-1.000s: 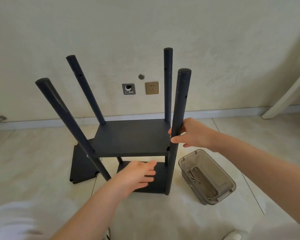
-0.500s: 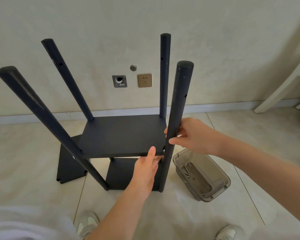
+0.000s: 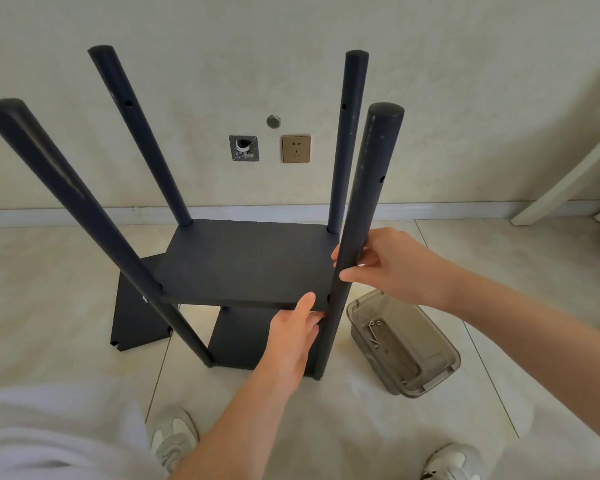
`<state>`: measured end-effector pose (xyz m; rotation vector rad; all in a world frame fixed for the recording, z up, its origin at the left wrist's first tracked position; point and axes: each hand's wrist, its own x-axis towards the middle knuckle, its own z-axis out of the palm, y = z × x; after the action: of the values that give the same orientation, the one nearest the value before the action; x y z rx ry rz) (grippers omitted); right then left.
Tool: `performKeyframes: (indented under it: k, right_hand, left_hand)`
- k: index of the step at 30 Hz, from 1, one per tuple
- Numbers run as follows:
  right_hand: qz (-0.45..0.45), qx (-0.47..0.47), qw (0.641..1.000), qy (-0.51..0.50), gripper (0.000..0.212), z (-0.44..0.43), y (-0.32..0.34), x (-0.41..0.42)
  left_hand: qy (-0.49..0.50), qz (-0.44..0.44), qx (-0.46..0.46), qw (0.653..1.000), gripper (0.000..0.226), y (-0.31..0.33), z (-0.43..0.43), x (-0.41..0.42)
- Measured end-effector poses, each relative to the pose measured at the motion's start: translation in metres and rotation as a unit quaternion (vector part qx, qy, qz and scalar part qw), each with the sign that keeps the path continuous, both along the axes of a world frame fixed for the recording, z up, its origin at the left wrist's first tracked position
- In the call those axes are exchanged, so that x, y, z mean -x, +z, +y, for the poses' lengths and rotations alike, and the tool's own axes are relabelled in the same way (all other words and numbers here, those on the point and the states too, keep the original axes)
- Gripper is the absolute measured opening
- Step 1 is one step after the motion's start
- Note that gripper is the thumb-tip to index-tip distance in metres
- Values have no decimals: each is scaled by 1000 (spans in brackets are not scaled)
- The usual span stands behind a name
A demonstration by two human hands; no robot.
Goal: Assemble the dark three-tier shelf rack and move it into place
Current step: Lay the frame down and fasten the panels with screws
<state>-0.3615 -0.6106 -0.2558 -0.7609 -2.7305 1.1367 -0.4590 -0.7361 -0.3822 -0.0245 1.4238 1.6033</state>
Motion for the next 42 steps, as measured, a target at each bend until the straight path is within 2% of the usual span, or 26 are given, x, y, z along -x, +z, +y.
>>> performKeyframes:
  k: [3,9,10,12,14,23,27,29,32,34,37,39,42]
  right_hand:
    - [7,-7,1000,-8,13,-1,-4,2]
    - [29,-16,999,-16,12,-5,-10,8]
    - [33,-11,999,-16,12,-5,-10,7]
    - [42,-4,999,-15,12,-6,-10,6]
    - [43,-4,999,-15,13,-7,-8,6]
    - [39,-21,999,-32,22,-16,-8,4]
    - [-5,25,1000,3,31,-6,-6,-2]
    - [-55,42,998,13,32,7,-12,-9]
    - [-152,14,988,-19,26,31,-40,-19]
    - [-232,-10,972,-46,28,41,-71,-20]
    - [-335,-29,941,-35,29,42,-135,-19]
    - [-358,-4,932,-61,29,38,-177,-23]
    - [-355,22,928,-106,44,37,-227,-28]
  left_hand:
    - [-7,5,1,1000,26,-4,-1,2]
    - [-36,29,-22,999,11,-14,-7,3]
    - [-48,40,-34,997,12,-15,-9,1]
    - [-64,62,-55,994,29,-17,-11,-1]
    - [-55,85,-56,993,37,-18,-9,-4]
    - [-10,147,-25,989,27,-25,-3,-5]
    - [-13,163,-18,986,24,-28,-4,-3]
    - [-13,162,-17,987,23,-28,-4,-2]
    - [-9,170,-5,985,21,-28,-3,-1]
    - [-9,175,1,985,22,-28,-2,-1]
    - [-16,173,-4,985,22,-30,-3,0]
    - [-19,175,1,984,19,-31,-3,0]
    - [-13,182,-3,983,13,-32,-3,1]
